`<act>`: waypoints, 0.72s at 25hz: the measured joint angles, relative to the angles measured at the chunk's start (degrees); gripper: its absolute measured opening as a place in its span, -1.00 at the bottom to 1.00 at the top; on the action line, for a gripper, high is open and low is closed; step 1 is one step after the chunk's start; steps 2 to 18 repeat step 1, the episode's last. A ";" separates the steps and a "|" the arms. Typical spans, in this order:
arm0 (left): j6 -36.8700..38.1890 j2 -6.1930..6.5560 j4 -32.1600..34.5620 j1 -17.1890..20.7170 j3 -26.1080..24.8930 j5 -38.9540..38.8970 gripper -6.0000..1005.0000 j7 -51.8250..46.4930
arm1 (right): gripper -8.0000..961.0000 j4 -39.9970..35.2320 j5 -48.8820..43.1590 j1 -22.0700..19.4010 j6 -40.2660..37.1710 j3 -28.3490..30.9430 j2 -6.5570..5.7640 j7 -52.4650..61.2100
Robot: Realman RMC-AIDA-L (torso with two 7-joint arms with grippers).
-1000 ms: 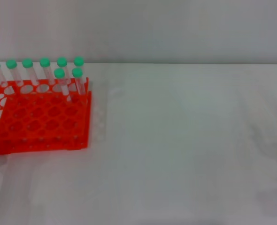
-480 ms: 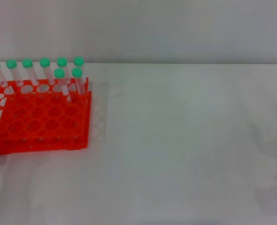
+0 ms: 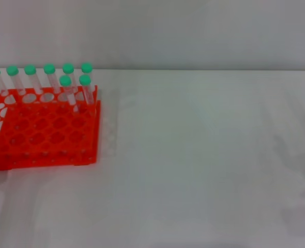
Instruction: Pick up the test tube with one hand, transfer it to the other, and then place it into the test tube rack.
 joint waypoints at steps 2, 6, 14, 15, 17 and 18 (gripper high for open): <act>-0.54 -0.02 0.00 0.16 0.14 0.00 0.76 -0.01 | 0.53 0.07 0.00 0.00 0.06 0.03 0.04 0.01; -0.54 -0.02 0.00 0.16 0.14 0.00 0.76 -0.01 | 0.53 0.07 0.00 0.00 0.06 0.03 0.04 0.01; -0.54 -0.02 0.00 0.16 0.14 0.00 0.76 -0.01 | 0.53 0.07 0.00 0.00 0.06 0.03 0.04 0.01; -0.54 -0.02 0.00 0.16 0.14 0.00 0.76 -0.01 | 0.53 0.07 0.00 0.00 0.06 0.03 0.04 0.01; -0.54 -0.02 0.00 0.16 0.14 0.00 0.76 -0.01 | 0.53 0.07 0.00 0.00 0.06 0.03 0.04 0.01; -0.54 -0.02 0.00 0.16 0.14 0.00 0.76 -0.01 | 0.53 0.07 0.00 0.00 0.06 0.03 0.04 0.01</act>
